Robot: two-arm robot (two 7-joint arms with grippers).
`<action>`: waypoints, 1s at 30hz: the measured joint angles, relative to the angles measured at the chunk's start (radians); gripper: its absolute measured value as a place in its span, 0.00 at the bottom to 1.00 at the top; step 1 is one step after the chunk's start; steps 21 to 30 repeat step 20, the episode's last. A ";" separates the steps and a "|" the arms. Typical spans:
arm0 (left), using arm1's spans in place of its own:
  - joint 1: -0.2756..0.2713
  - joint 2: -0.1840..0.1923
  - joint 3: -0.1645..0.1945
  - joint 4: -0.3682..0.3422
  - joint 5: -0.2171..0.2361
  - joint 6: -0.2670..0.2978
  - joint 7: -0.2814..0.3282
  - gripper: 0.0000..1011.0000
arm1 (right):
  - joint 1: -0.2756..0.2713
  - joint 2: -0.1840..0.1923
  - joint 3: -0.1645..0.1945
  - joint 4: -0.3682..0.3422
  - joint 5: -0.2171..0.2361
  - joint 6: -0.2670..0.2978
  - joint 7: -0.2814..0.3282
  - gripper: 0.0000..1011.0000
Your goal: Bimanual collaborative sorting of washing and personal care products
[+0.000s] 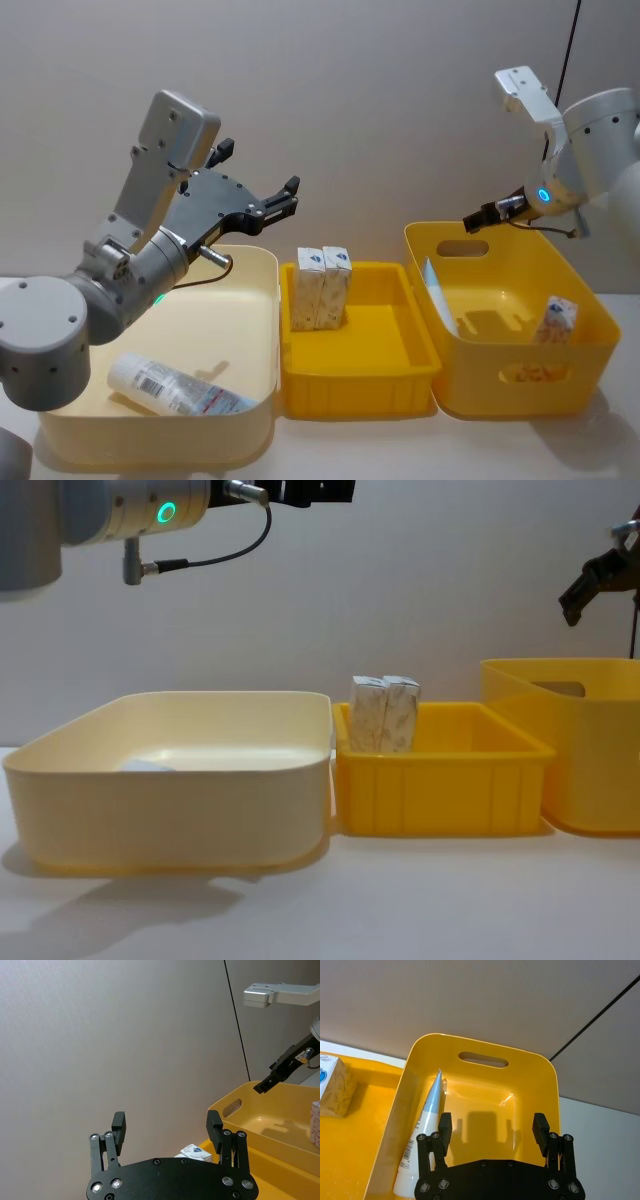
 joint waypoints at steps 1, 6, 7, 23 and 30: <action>0.000 0.000 0.000 0.000 0.000 0.000 0.000 0.99 | 0.000 -0.001 0.000 0.001 0.000 0.000 -0.001 0.99; 0.000 0.000 0.000 0.000 0.000 0.000 0.000 0.99 | 0.002 -0.006 0.003 0.006 -0.001 -0.002 -0.007 0.99; 0.000 0.000 0.000 0.000 0.000 0.000 0.000 0.99 | 0.003 -0.007 0.004 0.007 -0.001 -0.002 -0.008 0.99; 0.000 0.000 0.000 0.000 0.000 0.000 0.000 0.99 | 0.006 -0.012 0.007 0.013 -0.001 -0.006 -0.014 0.99; 0.000 0.000 0.000 0.000 0.000 0.000 0.000 0.99 | 0.006 -0.012 0.007 0.013 -0.001 -0.006 -0.014 0.99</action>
